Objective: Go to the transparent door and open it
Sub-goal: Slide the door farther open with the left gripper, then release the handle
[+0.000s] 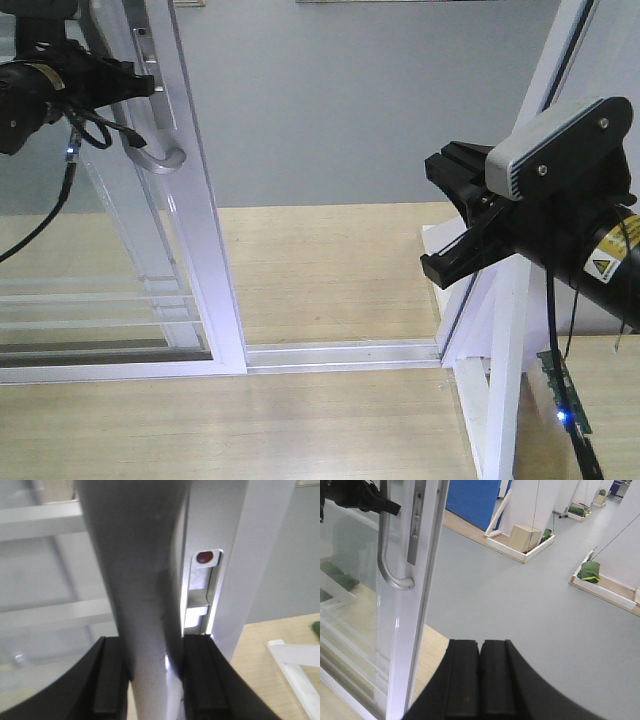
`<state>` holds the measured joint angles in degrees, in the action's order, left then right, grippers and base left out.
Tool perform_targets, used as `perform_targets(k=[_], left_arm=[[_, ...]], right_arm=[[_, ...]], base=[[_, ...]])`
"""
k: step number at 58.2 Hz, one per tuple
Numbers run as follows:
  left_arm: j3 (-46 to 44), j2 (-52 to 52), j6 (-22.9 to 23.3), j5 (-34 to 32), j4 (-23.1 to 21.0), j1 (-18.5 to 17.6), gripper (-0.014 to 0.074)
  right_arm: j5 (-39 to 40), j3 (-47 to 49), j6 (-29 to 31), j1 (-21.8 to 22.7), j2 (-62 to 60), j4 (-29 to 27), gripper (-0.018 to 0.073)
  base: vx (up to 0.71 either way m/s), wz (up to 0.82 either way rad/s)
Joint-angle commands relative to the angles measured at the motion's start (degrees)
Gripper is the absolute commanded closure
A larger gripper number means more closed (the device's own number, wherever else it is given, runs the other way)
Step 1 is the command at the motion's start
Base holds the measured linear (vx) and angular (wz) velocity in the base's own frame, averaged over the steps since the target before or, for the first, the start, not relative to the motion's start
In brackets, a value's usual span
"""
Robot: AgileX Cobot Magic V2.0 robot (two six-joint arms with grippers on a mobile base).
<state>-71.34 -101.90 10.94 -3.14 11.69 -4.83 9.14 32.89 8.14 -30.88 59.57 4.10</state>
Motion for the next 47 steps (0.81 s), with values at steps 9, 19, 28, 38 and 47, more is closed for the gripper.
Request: perform_targets(k=[9,19,28,38,47], left_arm=[[-0.81,8.78,-1.16,-3.56,-0.87,2.63,0.0602],[6.31,12.99,-5.02,-7.63,-1.02,2.97,0.0602],[15.83,19.85,-5.85,-10.35,-1.06,3.1,0.0602],[28.3,31.57,-5.66,-11.24,-0.98,3.1,0.0602],[38.14,46.56,-5.64,-10.38,-0.98,2.88,0.0602]], right_arm=[[5.11,1.56,-0.01,0.2,-1.05,0.07,0.0565],[5.11,1.56,-0.14,0.2,-1.05,0.07,0.0565],[4.88,1.56,-0.27,0.2,-1.05,-0.13,0.0565],[3.53,1.56,-1.5,0.2,-2.6,-1.53,0.0565],[-3.62,1.56,0.27,1.39,-10.31,-5.43,0.0564]], base=[[0.0,0.0],[0.0,0.0],[0.0,0.0],[0.0,0.0],[0.0,0.0]])
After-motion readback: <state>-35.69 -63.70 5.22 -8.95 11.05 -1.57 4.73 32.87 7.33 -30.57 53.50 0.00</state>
